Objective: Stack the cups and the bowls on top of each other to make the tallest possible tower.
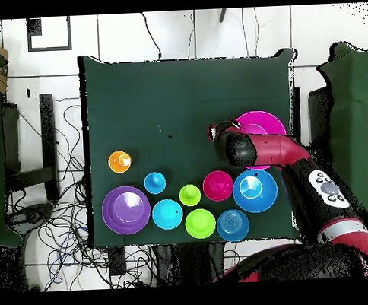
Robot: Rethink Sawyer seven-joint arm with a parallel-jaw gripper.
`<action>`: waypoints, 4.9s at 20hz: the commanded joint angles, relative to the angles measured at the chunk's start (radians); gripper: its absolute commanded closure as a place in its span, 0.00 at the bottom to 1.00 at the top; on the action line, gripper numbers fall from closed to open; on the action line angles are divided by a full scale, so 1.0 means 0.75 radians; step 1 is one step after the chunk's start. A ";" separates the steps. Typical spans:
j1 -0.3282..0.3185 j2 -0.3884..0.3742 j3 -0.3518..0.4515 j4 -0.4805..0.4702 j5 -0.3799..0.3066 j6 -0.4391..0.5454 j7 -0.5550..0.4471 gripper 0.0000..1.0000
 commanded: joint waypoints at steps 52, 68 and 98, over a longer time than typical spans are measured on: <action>0.118 -0.234 -0.105 0.112 -0.066 0.386 0.018 0.00; 0.139 -0.148 -0.118 -0.046 -0.096 0.364 -0.013 0.00; 0.265 0.081 -0.263 -0.261 -0.095 0.359 0.024 0.00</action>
